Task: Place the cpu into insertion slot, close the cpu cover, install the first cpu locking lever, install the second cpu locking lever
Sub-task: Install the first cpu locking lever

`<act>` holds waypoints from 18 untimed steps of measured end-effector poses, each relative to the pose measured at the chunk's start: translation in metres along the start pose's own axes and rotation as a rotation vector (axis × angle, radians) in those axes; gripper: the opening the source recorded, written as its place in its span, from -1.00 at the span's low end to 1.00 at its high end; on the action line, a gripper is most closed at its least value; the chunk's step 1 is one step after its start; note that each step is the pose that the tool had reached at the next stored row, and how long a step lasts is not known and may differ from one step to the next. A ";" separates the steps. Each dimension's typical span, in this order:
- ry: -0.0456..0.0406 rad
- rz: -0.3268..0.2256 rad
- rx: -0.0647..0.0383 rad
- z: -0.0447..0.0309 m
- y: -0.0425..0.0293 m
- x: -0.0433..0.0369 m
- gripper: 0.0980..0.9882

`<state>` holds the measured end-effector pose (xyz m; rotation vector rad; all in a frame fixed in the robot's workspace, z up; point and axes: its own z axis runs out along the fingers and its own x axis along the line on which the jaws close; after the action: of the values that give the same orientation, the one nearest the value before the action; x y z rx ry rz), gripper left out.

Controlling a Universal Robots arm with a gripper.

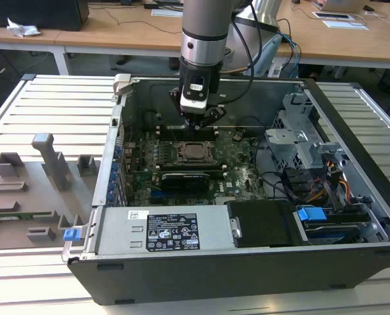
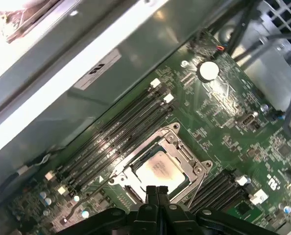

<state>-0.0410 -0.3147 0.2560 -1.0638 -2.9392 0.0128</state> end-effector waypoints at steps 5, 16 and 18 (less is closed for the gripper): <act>-0.0019 -0.144 0.002 0.0000 0.0000 0.0000 -0.98; -0.0048 -0.362 0.004 0.0000 0.0000 0.0000 -0.98; -0.0053 -0.404 0.005 0.0000 0.0000 0.0000 -0.98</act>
<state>-0.0410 -0.3147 0.2560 -0.4530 -3.0948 0.0177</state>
